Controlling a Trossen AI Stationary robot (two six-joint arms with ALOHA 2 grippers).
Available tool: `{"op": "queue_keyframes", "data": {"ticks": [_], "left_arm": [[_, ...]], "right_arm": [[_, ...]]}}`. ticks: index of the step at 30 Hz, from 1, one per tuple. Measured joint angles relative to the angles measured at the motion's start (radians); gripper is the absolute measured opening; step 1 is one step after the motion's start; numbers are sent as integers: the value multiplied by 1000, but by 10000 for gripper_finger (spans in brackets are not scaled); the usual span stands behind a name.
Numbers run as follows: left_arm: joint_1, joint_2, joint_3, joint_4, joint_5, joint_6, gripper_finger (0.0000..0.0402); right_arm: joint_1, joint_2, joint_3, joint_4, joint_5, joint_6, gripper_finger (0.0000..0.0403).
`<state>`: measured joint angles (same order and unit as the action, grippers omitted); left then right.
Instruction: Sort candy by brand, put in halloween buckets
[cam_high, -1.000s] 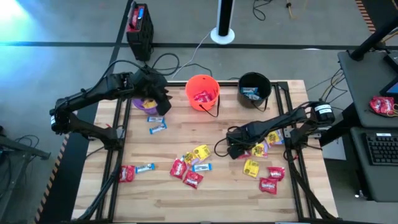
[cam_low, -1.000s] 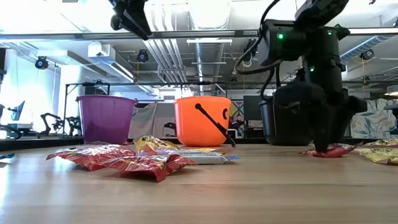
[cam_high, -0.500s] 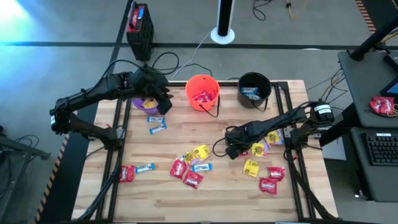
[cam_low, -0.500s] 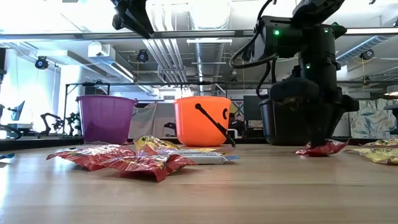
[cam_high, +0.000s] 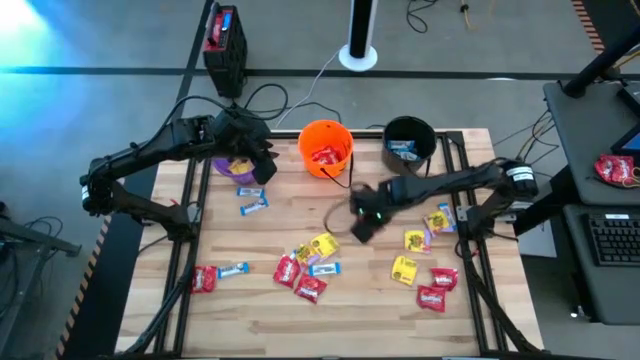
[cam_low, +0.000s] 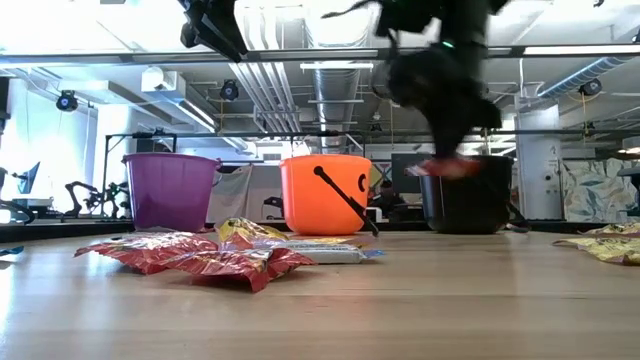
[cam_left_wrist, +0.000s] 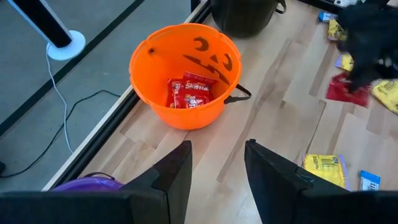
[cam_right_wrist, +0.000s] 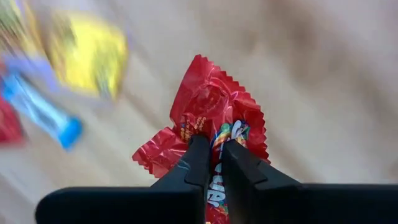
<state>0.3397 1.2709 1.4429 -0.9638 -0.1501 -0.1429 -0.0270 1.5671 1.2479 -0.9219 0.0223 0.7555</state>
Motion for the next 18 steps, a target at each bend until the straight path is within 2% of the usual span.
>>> {"op": "queue_keyframes", "data": {"ticks": [4, 10, 18], "left_arm": [[0, 0, 0, 0, 0, 0, 131], [0, 0, 0, 5, 0, 0, 131], [0, 0, 0, 39, 0, 0, 131]], "right_arm": [[-117, 4, 118, 51, 41, -148, 22], [-286, 5, 212, 219, 30, -330, 22], [-431, 11, 197, 553, 48, -534, 22]]}}
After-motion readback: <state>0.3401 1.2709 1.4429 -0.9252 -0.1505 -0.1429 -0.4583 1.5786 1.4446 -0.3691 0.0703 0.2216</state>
